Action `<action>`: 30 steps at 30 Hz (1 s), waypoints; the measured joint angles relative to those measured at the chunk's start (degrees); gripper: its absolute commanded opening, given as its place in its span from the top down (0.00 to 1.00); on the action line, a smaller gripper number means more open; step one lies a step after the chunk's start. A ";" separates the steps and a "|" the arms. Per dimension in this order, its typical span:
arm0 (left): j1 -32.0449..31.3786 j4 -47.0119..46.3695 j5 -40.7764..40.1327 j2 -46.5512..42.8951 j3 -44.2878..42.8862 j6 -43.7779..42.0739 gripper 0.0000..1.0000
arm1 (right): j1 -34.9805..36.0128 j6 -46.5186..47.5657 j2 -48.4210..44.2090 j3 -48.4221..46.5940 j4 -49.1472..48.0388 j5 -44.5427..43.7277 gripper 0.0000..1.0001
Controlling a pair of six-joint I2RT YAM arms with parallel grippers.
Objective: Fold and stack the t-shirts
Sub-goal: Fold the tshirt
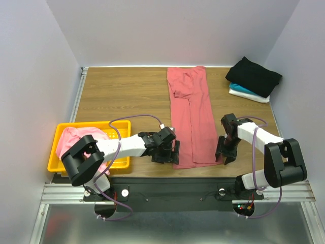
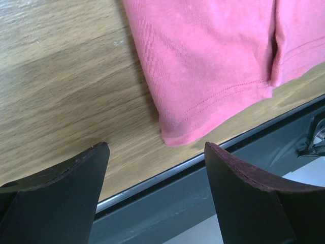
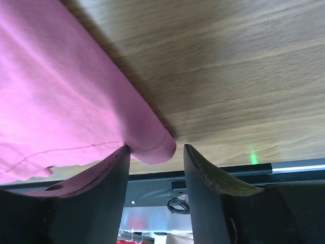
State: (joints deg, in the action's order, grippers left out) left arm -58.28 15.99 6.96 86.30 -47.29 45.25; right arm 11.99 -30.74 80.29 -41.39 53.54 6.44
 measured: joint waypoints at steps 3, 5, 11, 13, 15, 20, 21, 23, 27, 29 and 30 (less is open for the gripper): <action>0.00 0.11 0.04 0.37 0.00 0.09 0.15 | 0.00 -0.70 0.00 0.85 -0.28 -0.02 0.52; 0.00 0.13 0.09 0.98 0.00 0.09 0.16 | 0.00 -1.31 0.02 1.16 -0.72 -0.09 0.57; 0.00 0.50 0.33 3.06 -1.73 0.24 0.20 | 0.00 -2.86 0.42 1.22 -1.97 -0.85 0.71; -0.02 0.61 0.31 3.67 -2.40 0.24 0.20 | 0.00 -3.32 0.42 1.46 -2.43 -0.76 0.78; -0.04 0.63 0.31 4.31 -3.08 0.22 0.21 | 0.00 -3.65 0.42 1.49 -2.84 -0.35 0.87; -0.17 1.31 0.24 5.68 -4.24 0.37 0.30 | 0.00 -3.78 0.42 1.49 -3.06 -0.11 0.91; -0.26 1.60 0.07 5.92 -4.46 0.42 0.30 | 0.00 -3.78 0.42 1.49 -3.06 -0.07 0.91; -0.57 2.23 -0.33 6.27 -4.94 0.59 0.30 | 0.00 -3.78 0.42 1.49 -3.06 -0.02 0.91; -1.99 3.34 -0.90 7.10 -5.97 0.85 0.32 | 0.00 -3.78 0.42 1.49 -3.08 0.02 0.91; -2.56 3.74 -0.96 7.63 -6.51 0.87 0.32 | 0.00 -3.78 0.42 1.49 -3.08 0.04 0.91; -2.82 3.93 -0.94 7.91 -6.88 0.87 0.32 | 0.00 -3.78 0.39 1.49 -3.08 0.04 0.91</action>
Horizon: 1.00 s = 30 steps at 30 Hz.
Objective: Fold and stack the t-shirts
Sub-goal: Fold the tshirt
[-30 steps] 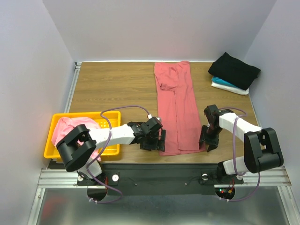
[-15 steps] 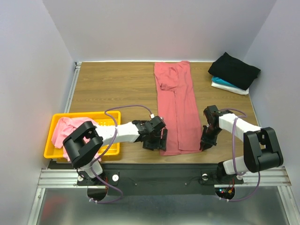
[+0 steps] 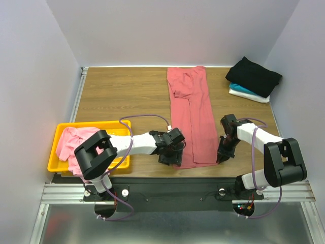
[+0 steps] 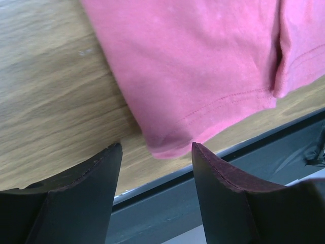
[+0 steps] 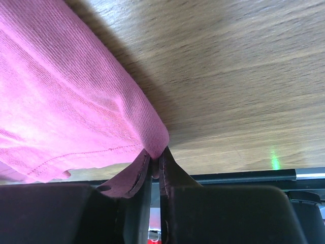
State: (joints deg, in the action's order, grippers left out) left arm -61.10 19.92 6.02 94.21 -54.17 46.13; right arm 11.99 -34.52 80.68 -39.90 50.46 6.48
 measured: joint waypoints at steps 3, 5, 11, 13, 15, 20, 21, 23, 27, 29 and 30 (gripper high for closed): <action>-0.74 0.22 0.20 0.85 -0.83 0.02 0.39 | 0.00 0.00 -0.07 0.00 0.00 0.00 0.91; -1.09 0.11 0.52 1.36 -1.01 0.17 0.46 | 0.00 0.00 -0.09 0.00 0.00 0.00 0.91; -1.18 -0.48 1.53 1.95 -0.85 0.59 0.69 | 0.00 0.00 -0.13 0.00 0.00 0.02 0.93; -1.18 -1.27 2.49 2.71 -0.76 0.50 0.76 | 0.00 0.02 -0.37 0.02 -0.04 0.02 0.95; -1.16 -1.73 3.04 3.13 -0.85 0.44 0.87 | 0.00 0.09 -0.85 0.04 -0.37 0.00 0.96; -1.18 -2.82 5.03 5.05 -2.36 -0.02 1.00 | 0.00 0.24 -1.53 0.04 -1.11 0.24 0.99; -1.18 -2.80 5.22 5.33 -2.69 -0.13 1.00 | 0.00 0.26 -1.62 0.04 -1.20 0.39 1.00; -1.20 -2.47 5.29 5.68 -3.21 -0.44 1.00 | 0.00 0.39 -1.62 -0.09 -1.20 0.85 1.00; -1.49 -1.16 4.79 5.86 -4.07 -1.38 1.00 | 0.00 0.79 -1.68 -1.92 -0.17 1.05 1.00; -1.55 -0.50 4.42 5.81 -4.26 -1.97 1.00 | 0.00 1.14 -2.21 -3.41 0.52 1.05 1.00; -1.57 0.11 4.26 5.77 -4.37 -2.25 1.00 | 0.00 1.36 -2.56 -4.39 1.16 1.03 0.99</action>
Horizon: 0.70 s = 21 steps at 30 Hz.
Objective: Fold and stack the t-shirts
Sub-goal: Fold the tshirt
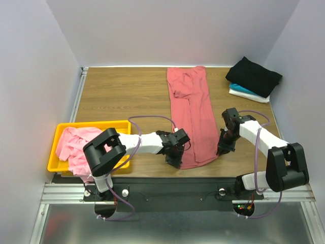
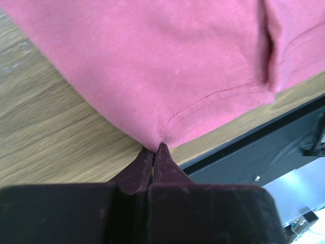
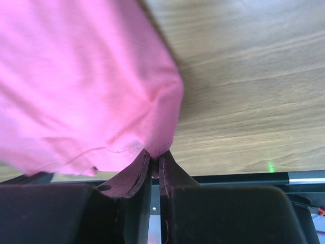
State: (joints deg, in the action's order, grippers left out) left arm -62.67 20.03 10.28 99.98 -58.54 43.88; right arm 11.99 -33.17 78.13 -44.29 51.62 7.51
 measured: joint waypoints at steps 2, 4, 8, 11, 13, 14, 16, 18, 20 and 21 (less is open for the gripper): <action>0.07 0.90 -0.37 -0.35 0.00 -0.35 1.00 | 0.00 0.24 -0.55 -1.46 0.52 0.02 1.00; 0.57 1.97 -0.66 -0.76 0.00 -0.90 1.00 | 0.00 0.37 -0.66 -3.32 1.46 0.04 1.00; 3.13 4.72 -0.90 -0.79 -1.90 -2.36 1.00 | 0.00 0.37 0.11 -6.78 2.08 0.66 1.00; 5.81 5.51 -1.11 -0.79 -3.93 -3.39 1.00 | 0.00 0.55 2.51 -9.38 1.99 0.92 1.00; 8.07 5.84 -1.25 -0.79 -5.60 -4.13 1.00 | 0.00 0.81 4.46 -11.04 1.92 0.92 1.00; 8.70 5.99 -1.27 -0.79 -6.21 -4.44 1.00 | 0.00 0.92 5.31 -11.82 1.92 0.92 1.00; 10.62 5.99 -1.03 -0.79 -7.37 -4.94 1.00 | 0.00 1.25 6.93 -13.31 1.84 0.92 1.00; 12.17 6.12 -0.57 -0.72 -8.90 -5.53 1.00 | 0.00 1.46 9.01 -15.56 1.73 0.92 0.99; 13.46 6.38 0.02 -0.48 -10.56 -6.14 1.00 | 0.00 1.68 10.67 -17.40 1.36 0.85 1.00; 13.92 6.40 0.24 -0.31 -11.34 -6.45 1.00 | 0.00 1.70 11.52 -18.34 1.25 0.83 1.00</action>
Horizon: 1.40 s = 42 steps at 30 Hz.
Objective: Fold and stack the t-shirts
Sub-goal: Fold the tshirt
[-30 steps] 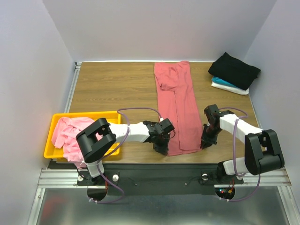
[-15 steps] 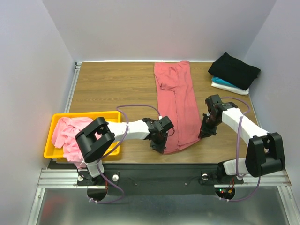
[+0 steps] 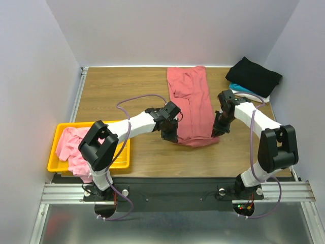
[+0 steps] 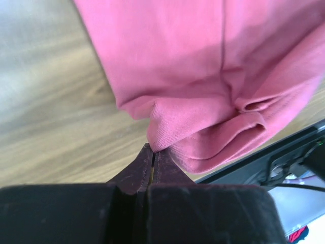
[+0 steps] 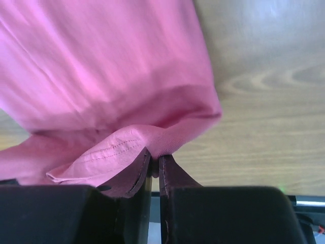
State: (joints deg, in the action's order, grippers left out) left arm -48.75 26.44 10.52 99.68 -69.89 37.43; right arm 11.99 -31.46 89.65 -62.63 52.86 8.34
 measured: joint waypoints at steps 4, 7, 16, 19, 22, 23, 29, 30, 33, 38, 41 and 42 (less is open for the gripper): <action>1.90 0.31 1.49 1.31 -2.99 -1.18 1.00 | 0.00 0.26 3.96 -4.42 -0.63 -0.55 1.00; 3.37 0.83 2.54 2.86 -4.85 -1.88 1.00 | 0.00 0.59 7.06 -8.07 -1.09 -1.11 1.00; 10.12 3.26 4.24 11.32 -15.58 -4.44 1.00 | 0.00 1.95 17.77 -19.47 -2.43 -4.09 1.00; 12.00 4.50 4.52 13.97 -20.13 -5.18 1.00 | -0.02 2.51 21.46 -24.39 -2.64 -4.96 1.00; 13.64 5.97 4.79 16.79 -25.27 -6.23 1.00 | -0.20 2.95 24.22 -28.15 -2.80 -5.46 1.00; 14.19 6.54 4.85 17.84 -27.08 -6.60 1.00 | -0.33 3.13 25.22 -29.57 -2.78 -5.66 1.00; 16.76 9.18 5.60 23.02 -34.38 -8.63 1.00 | -1.31 3.43 30.32 -37.33 -2.80 -6.12 1.00; 17.11 9.86 5.70 24.06 -35.54 -8.94 1.00 | -1.44 3.43 30.91 -38.21 -2.82 -6.12 1.00; 18.10 10.99 6.03 26.34 -38.03 -9.66 1.00 | -1.84 3.58 32.79 -41.18 -2.40 -6.10 1.00; 19.34 12.74 6.80 29.66 -41.92 -10.49 1.00 | -2.29 3.65 36.24 -45.86 -1.84 -6.08 1.00; 19.67 13.53 7.37 30.82 -44.13 -10.84 1.00 | -2.58 3.65 37.40 -47.60 -1.81 -6.08 1.00; 19.74 13.66 7.50 31.08 -44.65 -10.88 1.00 | -2.69 3.67 37.57 -47.95 -1.73 -6.08 1.00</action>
State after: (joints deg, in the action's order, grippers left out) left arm -29.02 40.10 18.02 130.76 -114.54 26.55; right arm 9.30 -27.79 127.22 -110.59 51.13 2.26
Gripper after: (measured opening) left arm 0.037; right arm 0.125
